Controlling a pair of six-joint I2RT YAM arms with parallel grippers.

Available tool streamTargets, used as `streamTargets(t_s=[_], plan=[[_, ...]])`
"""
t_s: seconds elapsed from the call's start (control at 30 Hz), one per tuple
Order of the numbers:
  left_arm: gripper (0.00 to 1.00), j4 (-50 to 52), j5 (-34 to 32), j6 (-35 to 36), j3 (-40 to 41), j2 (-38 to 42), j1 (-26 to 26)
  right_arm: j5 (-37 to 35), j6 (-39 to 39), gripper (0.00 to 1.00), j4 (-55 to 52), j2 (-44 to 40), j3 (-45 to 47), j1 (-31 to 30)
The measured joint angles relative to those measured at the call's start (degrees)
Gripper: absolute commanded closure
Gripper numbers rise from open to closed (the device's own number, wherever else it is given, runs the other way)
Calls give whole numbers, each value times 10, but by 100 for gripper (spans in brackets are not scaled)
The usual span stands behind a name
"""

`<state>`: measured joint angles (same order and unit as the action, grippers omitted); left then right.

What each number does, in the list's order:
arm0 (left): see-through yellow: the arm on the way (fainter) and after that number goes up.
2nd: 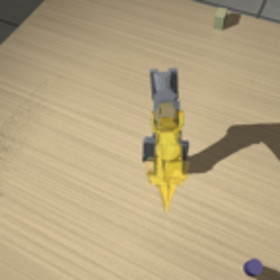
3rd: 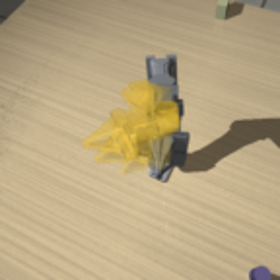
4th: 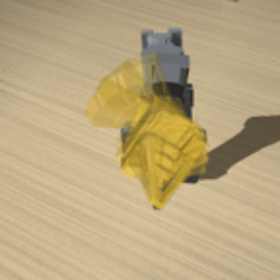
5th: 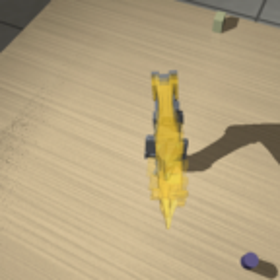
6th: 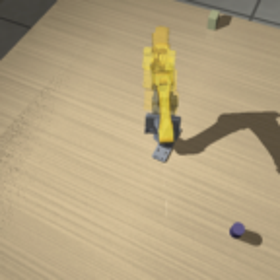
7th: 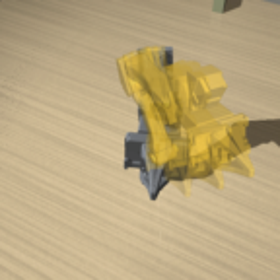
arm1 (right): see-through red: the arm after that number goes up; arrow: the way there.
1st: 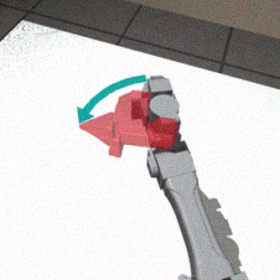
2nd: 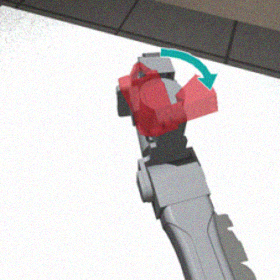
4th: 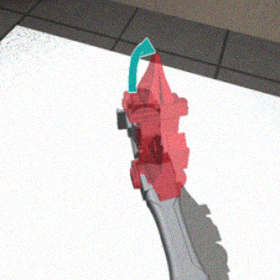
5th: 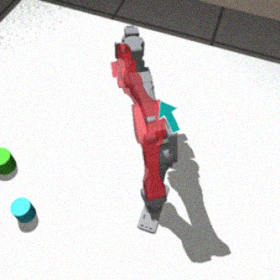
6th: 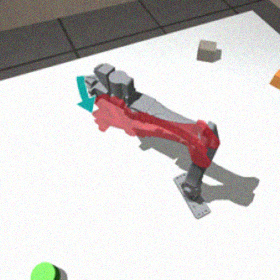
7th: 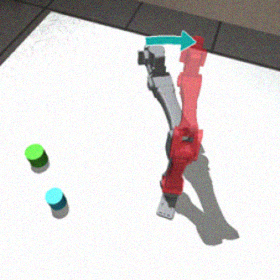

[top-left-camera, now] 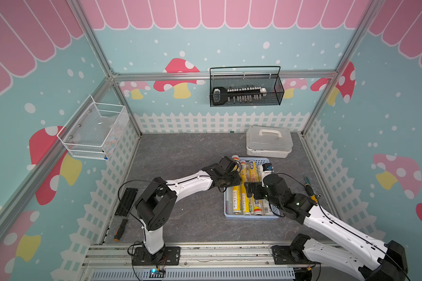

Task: Put the plastic wrap into the basket
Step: Place the plastic wrap in the basket.

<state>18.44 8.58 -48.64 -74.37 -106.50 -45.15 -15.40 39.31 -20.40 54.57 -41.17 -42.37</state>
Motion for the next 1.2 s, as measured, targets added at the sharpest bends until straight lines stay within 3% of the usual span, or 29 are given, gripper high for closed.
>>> streamTargets(t_s=[0.47,0.9,1.2], plan=[[52,51,-11,-1,-20,-13,-2,-3,-1,1,-2,0,7,0],[47,63,-15,0,-22,-9,-3,-28,-20,1,-23,-15,7,10],[46,65,-57,19,-5,73,-7,-49,-69,1,-45,-54,7,95]])
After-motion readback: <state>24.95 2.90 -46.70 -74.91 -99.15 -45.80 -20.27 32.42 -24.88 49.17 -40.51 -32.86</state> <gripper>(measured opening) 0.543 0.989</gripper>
